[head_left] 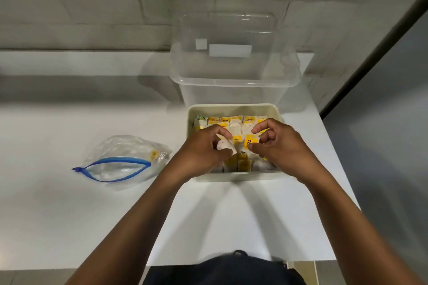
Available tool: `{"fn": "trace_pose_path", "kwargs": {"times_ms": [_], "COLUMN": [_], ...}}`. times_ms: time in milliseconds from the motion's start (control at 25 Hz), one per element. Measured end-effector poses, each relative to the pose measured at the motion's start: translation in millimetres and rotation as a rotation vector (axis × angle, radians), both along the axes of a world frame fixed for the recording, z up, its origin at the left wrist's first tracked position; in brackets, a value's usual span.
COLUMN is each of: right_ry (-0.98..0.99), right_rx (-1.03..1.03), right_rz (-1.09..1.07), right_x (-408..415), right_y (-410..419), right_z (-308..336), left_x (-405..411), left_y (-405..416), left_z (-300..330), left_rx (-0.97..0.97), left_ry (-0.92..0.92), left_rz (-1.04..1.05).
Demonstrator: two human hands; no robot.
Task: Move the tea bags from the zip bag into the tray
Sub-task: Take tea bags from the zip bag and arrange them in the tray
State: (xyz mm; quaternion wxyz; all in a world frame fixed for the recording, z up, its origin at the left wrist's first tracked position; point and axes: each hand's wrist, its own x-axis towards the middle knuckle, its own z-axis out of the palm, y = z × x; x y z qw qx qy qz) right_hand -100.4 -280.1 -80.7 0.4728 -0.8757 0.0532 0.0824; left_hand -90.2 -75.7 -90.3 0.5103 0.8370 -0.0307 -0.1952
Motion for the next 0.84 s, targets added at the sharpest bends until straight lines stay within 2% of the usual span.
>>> {"fn": "trace_pose_path", "kwargs": {"times_ms": [200, 320, 480, 600, 720, 840], "right_ry": [-0.064, -0.063, -0.038, 0.033, 0.025, 0.011], "right_rx": [-0.316, -0.491, -0.699, -0.791, -0.887, -0.987], "right_rz": [0.111, 0.278, 0.527, 0.676, 0.749, 0.751], "right_x": [14.9, 22.2, 35.6, 41.8, 47.3, 49.5], "right_y": [-36.3, -43.2, -46.4, -45.1, -39.8, -34.1], "right_z": [-4.4, -10.5, -13.5, -11.9, -12.4, -13.8], "left_x": [21.1, 26.2, 34.5, 43.2, 52.2, 62.1], "left_y": [-38.0, -51.3, -67.0, -74.0, -75.4, -78.8], "left_z": [-12.6, -14.4, -16.8, -21.2, -26.5, -32.2], "left_rx": [0.327, 0.372, 0.411, 0.433, 0.467, 0.514], "left_ry": [-0.158, -0.191, -0.157, -0.046, 0.049, 0.041], "left_rz": [-0.081, -0.195, -0.318, -0.396, -0.512, -0.541]}}
